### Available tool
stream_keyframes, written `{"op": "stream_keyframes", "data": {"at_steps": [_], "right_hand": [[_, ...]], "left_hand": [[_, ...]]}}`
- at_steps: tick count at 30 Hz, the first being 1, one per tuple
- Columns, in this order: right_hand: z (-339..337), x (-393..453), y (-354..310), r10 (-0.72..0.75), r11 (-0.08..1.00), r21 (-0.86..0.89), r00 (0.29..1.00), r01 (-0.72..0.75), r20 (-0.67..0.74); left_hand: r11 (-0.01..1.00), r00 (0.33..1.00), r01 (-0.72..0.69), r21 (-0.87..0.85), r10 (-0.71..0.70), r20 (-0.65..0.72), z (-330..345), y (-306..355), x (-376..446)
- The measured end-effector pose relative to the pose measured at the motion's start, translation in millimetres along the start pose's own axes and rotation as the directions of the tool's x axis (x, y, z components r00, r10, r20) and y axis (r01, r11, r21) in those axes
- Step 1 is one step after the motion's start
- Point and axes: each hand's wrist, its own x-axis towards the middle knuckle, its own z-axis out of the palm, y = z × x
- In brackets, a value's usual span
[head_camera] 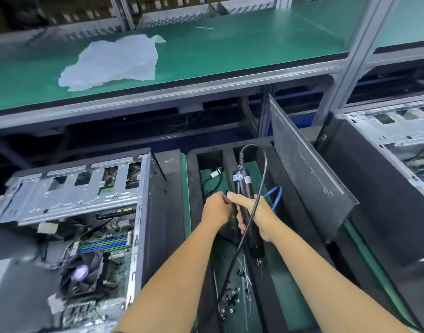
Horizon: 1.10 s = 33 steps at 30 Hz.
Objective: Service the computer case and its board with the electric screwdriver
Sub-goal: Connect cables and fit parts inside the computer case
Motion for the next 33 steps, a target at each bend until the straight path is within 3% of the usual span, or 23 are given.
{"op": "stream_keyframes", "data": {"at_steps": [6,11,15,20,23,28,30,33], "right_hand": [[20.8,16.7,15.5,0.13,0.991,-0.016,0.992,-0.13,0.007],[21.0,26.6,27.0,0.173,0.985,0.021,0.984,-0.173,-0.04],[20.6,27.4,26.8,0.212,0.977,-0.013,0.977,-0.212,-0.003],[24.1,26.4,27.3,0.216,0.976,-0.042,0.976,-0.214,0.033],[23.2,25.1,26.8,0.211,0.977,-0.038,0.977,-0.21,0.026],[21.1,23.7,23.8,0.192,0.981,-0.017,0.981,-0.191,0.02],[26.0,21.2,21.6,0.184,0.983,0.015,0.982,-0.185,0.038],[39.6,17.7,17.1,0.199,0.979,0.026,0.977,-0.202,0.08]], "left_hand": [[0.993,0.999,0.016,0.114,-0.011,-0.05,-15.9,-28.1,27.1],[0.953,0.988,-0.143,0.268,0.121,0.096,-12.9,-19.4,49.8],[0.931,0.973,-0.13,0.342,0.053,0.226,-9.8,-18.5,57.8],[0.971,0.987,-0.045,0.234,0.006,0.163,-5.7,-25.4,61.2],[0.936,0.984,-0.103,0.336,0.047,0.17,-9.8,-21.7,61.9],[0.875,0.966,-0.204,0.44,0.253,-0.055,-26.0,-11.6,57.1],[0.935,0.952,-0.198,0.296,0.255,-0.167,-37.7,-3.8,54.9],[0.99,0.941,-0.142,0.027,0.143,-0.307,-65.2,6.7,54.7]]}}
